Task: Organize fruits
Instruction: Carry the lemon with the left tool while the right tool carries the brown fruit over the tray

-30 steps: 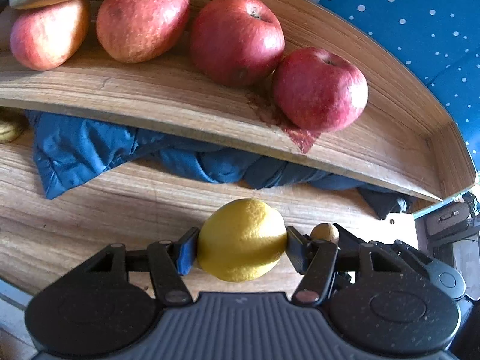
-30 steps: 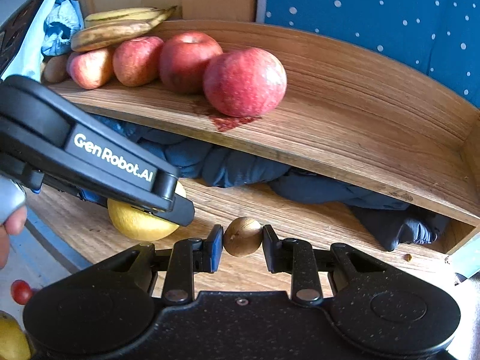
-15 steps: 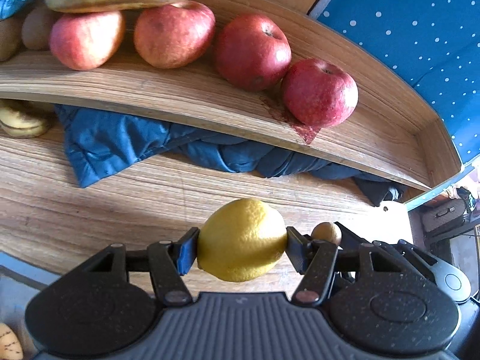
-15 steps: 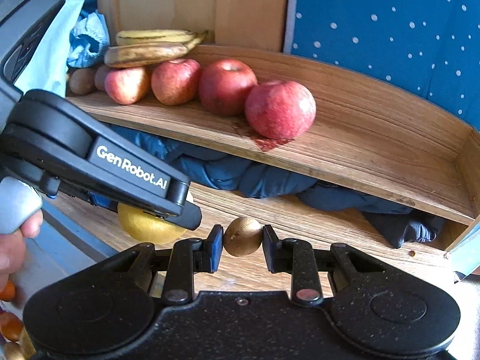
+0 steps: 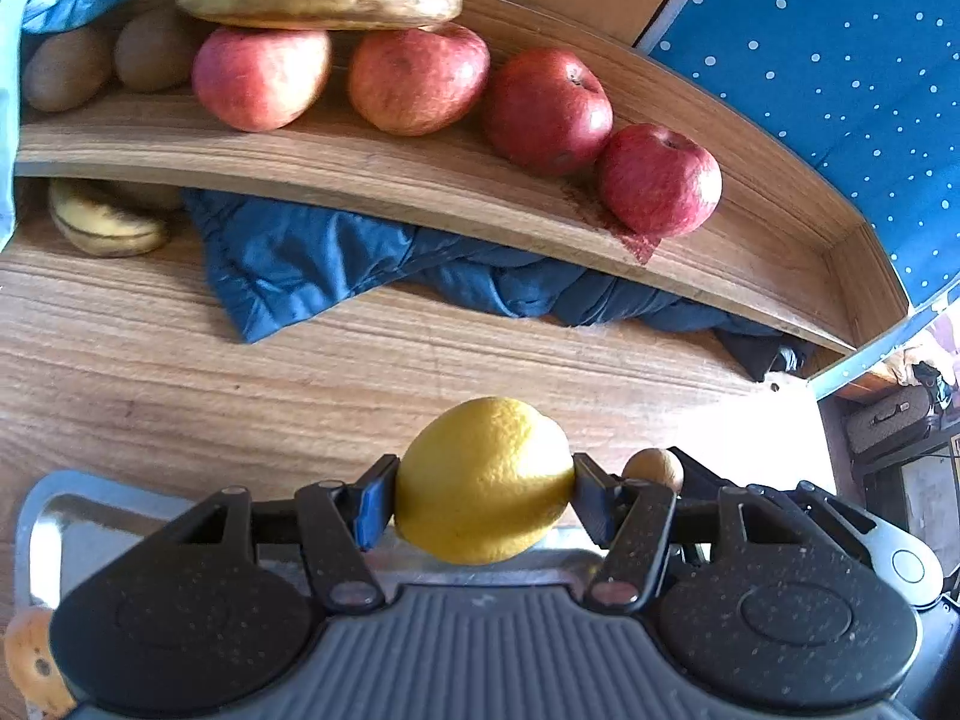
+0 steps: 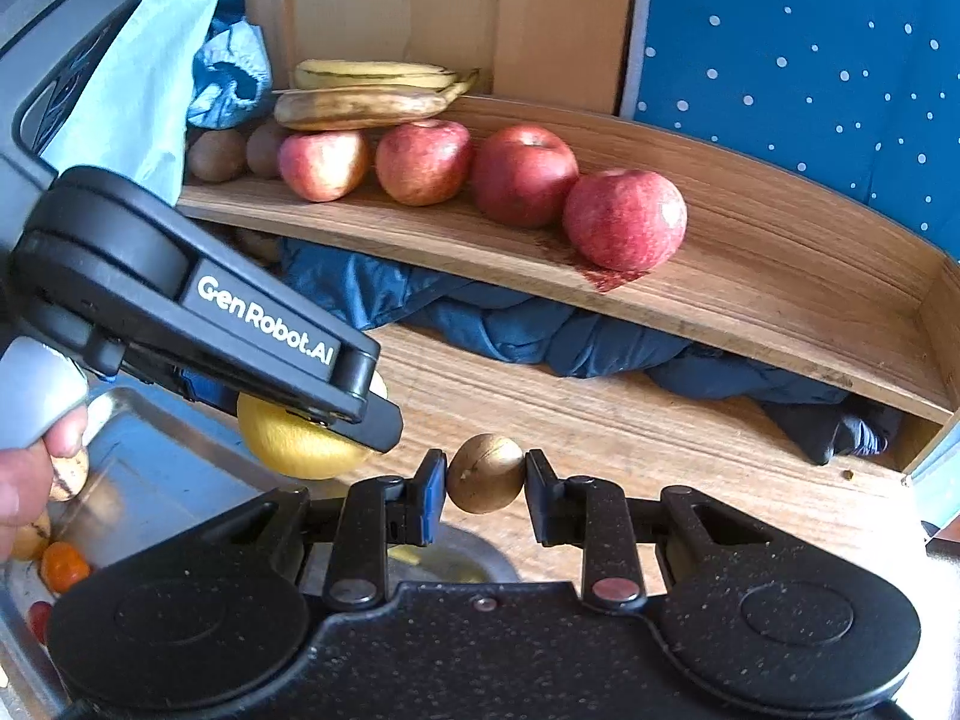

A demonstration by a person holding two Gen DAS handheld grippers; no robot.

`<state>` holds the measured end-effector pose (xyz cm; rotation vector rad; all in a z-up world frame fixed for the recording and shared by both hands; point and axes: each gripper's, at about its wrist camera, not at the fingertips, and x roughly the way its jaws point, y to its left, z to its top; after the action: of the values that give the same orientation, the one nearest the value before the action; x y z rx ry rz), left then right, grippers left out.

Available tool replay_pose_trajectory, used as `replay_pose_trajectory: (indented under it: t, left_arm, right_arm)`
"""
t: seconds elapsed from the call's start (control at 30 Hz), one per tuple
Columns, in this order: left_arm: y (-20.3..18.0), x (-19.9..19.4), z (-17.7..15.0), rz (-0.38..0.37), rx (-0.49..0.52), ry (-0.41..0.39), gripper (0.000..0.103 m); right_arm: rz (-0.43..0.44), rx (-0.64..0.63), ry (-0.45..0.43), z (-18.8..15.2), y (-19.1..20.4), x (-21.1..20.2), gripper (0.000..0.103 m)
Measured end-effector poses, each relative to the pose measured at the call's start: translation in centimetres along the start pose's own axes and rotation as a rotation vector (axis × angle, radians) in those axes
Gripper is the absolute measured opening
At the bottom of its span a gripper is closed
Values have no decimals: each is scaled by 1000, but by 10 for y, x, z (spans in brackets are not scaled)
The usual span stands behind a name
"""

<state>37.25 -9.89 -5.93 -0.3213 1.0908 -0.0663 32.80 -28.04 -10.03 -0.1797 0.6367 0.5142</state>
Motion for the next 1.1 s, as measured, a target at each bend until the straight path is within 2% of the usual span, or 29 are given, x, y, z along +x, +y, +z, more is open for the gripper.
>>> replay_pose_trajectory:
  t: [1.1]
  left_arm:
    - [54, -42, -45, 32, -1, 22, 64]
  right_arm:
    - [56, -52, 27, -23, 75, -32, 30]
